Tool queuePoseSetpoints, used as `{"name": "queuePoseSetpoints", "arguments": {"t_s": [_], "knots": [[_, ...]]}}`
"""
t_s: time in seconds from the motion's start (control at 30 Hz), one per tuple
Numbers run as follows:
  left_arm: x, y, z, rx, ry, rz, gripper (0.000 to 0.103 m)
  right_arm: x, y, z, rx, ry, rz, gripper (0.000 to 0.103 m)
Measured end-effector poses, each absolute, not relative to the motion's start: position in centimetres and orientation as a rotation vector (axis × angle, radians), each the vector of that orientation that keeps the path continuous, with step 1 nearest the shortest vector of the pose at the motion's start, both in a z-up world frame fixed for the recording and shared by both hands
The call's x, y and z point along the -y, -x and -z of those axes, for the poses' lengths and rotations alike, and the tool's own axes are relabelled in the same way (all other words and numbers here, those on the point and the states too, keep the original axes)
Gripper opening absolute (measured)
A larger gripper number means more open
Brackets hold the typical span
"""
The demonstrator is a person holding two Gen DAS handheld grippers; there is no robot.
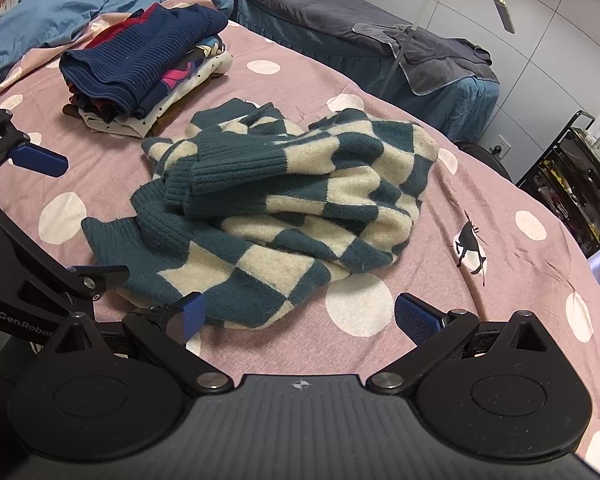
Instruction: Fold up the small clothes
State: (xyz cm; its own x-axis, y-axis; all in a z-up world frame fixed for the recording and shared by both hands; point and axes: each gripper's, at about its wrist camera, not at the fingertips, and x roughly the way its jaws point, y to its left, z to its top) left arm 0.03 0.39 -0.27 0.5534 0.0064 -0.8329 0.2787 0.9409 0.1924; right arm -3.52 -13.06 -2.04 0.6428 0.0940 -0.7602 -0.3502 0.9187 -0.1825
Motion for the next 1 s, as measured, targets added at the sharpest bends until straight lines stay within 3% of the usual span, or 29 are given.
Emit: {"name": "queuePoseSetpoints", "arguments": {"t_s": [1.0], "knots": [[-0.53, -0.13, 0.9, -0.953, -0.343, 0.134, 0.103, 12.74, 3.57, 2.41, -0.844, 0.356, -0.266, 0.103]]}}
